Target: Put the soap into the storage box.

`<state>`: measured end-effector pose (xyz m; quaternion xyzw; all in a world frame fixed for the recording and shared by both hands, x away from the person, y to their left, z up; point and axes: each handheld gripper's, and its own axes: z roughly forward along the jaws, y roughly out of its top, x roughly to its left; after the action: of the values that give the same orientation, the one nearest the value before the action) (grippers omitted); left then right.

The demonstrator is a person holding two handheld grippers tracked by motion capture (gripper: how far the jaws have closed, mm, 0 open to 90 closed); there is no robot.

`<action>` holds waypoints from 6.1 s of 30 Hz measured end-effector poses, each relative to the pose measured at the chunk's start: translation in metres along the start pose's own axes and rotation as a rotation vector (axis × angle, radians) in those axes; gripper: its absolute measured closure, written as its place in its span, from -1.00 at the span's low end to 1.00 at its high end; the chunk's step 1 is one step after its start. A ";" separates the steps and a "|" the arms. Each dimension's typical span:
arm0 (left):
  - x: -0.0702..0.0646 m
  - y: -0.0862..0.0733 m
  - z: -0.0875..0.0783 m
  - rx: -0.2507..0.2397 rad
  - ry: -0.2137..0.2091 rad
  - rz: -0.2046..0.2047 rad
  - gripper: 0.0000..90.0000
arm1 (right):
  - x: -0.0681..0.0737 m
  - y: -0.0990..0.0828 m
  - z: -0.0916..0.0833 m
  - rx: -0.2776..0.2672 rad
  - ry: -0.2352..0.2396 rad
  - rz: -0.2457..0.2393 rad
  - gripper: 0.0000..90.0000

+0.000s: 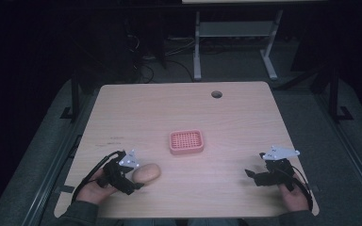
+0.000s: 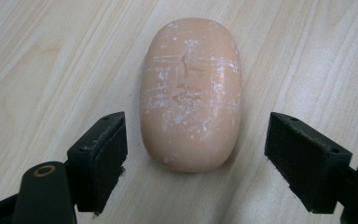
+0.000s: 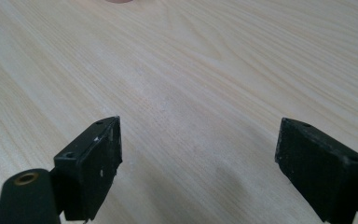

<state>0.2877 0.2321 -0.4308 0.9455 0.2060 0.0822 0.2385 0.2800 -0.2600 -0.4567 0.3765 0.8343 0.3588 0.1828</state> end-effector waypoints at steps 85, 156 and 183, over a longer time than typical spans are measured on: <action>0.008 0.036 0.023 0.055 -0.063 0.062 -0.28 | 0.000 0.000 -0.001 -0.008 0.000 0.011 -0.69; 0.034 0.101 0.031 0.084 -0.161 0.102 -0.28 | 0.000 -0.002 -0.005 -0.042 0.017 0.022 -0.69; 0.042 0.132 0.040 0.097 -0.171 0.147 -0.28 | -0.002 -0.002 -0.006 -0.055 0.020 0.022 -0.69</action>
<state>0.3818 0.1272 -0.3991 0.9720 0.1190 0.0082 0.2023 0.2768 -0.2650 -0.4539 0.3771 0.8216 0.3874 0.1807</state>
